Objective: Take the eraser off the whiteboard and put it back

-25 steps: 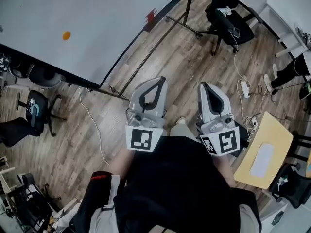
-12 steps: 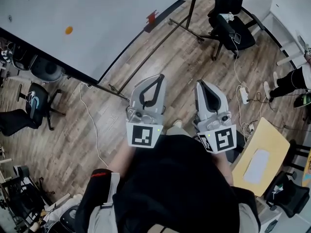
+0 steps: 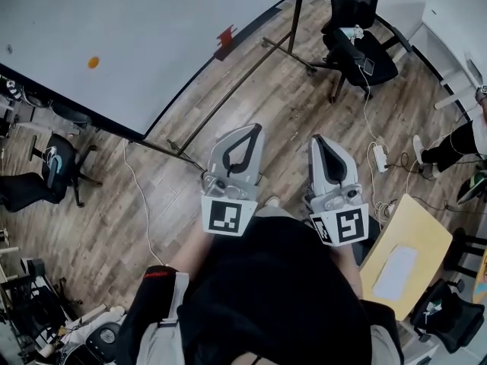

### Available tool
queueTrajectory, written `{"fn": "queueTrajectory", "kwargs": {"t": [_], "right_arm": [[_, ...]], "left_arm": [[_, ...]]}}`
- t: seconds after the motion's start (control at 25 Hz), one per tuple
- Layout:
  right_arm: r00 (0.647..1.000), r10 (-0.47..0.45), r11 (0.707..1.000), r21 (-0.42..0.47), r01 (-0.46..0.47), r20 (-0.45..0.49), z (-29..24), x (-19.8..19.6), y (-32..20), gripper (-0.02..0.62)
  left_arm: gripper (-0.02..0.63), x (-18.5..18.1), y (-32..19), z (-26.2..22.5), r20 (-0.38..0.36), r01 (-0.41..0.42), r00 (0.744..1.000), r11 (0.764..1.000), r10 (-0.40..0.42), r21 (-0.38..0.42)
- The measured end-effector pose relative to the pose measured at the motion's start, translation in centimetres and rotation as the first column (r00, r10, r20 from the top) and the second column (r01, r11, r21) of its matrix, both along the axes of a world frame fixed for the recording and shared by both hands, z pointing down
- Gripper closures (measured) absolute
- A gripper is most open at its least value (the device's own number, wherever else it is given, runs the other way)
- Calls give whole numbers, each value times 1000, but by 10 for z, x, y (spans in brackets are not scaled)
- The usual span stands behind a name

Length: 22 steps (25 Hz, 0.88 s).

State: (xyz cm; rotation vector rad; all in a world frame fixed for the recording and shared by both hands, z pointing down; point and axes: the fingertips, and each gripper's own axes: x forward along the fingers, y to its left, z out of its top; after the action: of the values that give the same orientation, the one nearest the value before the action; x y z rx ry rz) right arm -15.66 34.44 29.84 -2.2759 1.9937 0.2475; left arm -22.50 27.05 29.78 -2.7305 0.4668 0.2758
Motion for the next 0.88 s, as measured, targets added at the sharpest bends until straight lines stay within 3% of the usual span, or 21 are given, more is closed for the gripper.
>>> {"fn": "queueTrajectory", "kwargs": {"t": [0.52, 0.88], "right_arm": [[997, -19, 1000, 13, 18, 69, 17, 49, 14, 594], [998, 9, 1000, -7, -8, 62, 26, 70, 5, 594]], "left_arm": [[604, 23, 1, 17, 36, 95, 995, 995, -94, -19], [604, 53, -10, 28, 40, 57, 998, 998, -57, -21]]}}
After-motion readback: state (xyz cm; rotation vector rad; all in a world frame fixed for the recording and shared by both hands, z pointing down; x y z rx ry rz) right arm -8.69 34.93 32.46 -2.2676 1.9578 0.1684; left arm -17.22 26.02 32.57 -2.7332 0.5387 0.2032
